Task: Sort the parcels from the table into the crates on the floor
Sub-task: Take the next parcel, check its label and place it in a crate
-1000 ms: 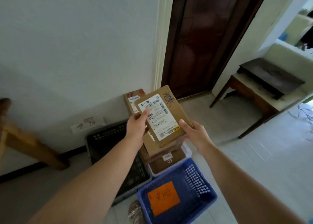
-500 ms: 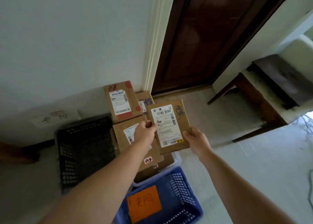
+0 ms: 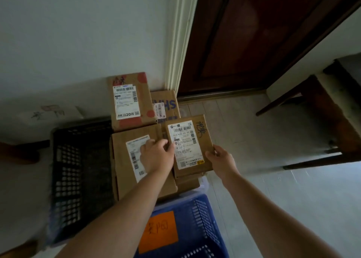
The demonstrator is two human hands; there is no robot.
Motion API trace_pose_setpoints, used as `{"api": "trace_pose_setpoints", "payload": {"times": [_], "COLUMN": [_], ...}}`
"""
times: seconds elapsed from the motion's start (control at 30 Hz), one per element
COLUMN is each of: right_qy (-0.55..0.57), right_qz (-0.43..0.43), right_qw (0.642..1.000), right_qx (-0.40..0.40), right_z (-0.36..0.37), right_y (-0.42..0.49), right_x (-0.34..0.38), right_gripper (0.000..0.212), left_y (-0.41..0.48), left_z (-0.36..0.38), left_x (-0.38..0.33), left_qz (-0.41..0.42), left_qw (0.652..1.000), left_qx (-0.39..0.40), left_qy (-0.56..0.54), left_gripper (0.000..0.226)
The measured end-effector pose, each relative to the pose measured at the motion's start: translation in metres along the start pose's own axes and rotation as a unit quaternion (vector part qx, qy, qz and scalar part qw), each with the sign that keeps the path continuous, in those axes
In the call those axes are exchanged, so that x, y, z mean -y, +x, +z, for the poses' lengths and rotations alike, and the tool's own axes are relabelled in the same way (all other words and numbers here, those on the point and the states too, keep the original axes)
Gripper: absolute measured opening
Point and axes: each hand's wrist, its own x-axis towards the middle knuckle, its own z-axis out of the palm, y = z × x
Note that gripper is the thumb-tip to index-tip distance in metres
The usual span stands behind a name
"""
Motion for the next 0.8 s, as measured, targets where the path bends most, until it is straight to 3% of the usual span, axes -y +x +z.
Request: {"api": "trace_pose_setpoints", "payload": {"times": [0.07,0.2,0.43,0.8], "right_qy": [0.012,0.018,-0.018,-0.064], "right_qz": [0.006,0.010,0.007,0.005], "right_qw": [1.000,1.000,1.000,0.998], "right_qx": [0.004,0.012,0.020,-0.010], "right_z": [0.002,0.005,0.011,0.012], "right_y": [0.004,0.009,0.008,-0.009], "right_x": [-0.003,0.001,0.004,0.019], "right_gripper": [0.021,0.029,0.032,0.058], "left_y": [0.000,-0.001,0.002,-0.007], "left_z": [0.003,0.004,-0.004,-0.037], "left_x": [0.003,0.002,0.009,0.033], "left_qz": [0.001,-0.009,-0.035,-0.050], "left_qw": [1.000,0.996,0.982,0.978], "left_qx": [-0.005,0.023,0.141,0.072], "left_qy": [0.008,-0.086,-0.124,-0.189], "left_gripper": [0.042,0.043,0.052,0.045]}}
